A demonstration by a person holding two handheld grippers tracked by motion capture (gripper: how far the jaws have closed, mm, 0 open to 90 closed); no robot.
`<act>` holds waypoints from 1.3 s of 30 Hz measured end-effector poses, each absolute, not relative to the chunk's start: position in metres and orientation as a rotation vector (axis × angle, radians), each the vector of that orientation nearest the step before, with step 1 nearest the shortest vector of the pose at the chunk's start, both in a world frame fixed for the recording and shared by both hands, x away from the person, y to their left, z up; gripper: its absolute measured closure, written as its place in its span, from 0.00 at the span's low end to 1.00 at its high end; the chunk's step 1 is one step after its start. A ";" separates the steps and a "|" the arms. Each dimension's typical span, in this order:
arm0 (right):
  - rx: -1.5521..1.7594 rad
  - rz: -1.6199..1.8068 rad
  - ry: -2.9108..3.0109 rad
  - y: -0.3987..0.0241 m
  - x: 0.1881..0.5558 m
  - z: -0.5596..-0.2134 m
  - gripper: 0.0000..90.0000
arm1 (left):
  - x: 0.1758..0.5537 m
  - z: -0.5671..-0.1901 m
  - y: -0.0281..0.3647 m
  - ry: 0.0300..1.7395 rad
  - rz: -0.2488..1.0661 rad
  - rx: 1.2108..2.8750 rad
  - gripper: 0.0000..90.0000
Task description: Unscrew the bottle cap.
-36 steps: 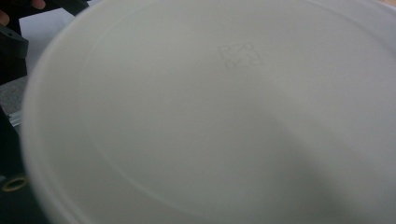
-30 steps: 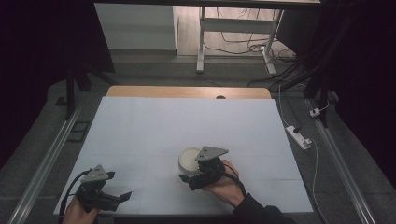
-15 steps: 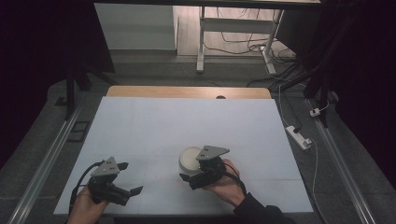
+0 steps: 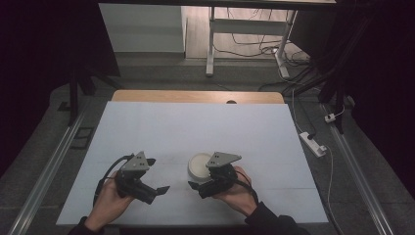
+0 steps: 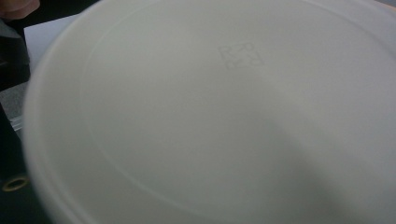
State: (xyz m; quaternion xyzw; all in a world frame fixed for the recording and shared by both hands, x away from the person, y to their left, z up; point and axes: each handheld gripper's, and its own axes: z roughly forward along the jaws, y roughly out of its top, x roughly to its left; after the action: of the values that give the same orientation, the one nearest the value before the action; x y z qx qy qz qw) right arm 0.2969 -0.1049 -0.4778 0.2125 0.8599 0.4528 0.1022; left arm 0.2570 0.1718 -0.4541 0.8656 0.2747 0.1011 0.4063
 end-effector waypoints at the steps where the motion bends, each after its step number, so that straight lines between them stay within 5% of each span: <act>1: 0.625 1.338 2.539 -0.105 0.297 -0.478 0.07 | 0.259 -0.452 0.169 0.679 0.258 2.192 0.00; 13: 0.592 1.354 2.546 -0.106 0.296 -0.475 0.07 | 0.292 -0.442 0.146 0.475 0.179 2.252 0.00; 29: 0.404 1.370 2.642 -0.101 0.293 -0.473 0.07 | 0.320 -0.437 0.110 0.034 -0.084 2.179 0.04; 39: 0.379 1.392 2.665 -0.099 0.292 -0.471 0.07 | 0.319 -0.437 0.104 0.010 -0.058 2.144 0.09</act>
State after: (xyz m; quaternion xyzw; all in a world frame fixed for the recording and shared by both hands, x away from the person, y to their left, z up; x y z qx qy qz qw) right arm 0.2915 -0.0993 -0.4711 0.1249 0.8780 0.4586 0.0557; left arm 0.3190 0.1043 -0.4368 0.8781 0.0043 -0.0238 0.4778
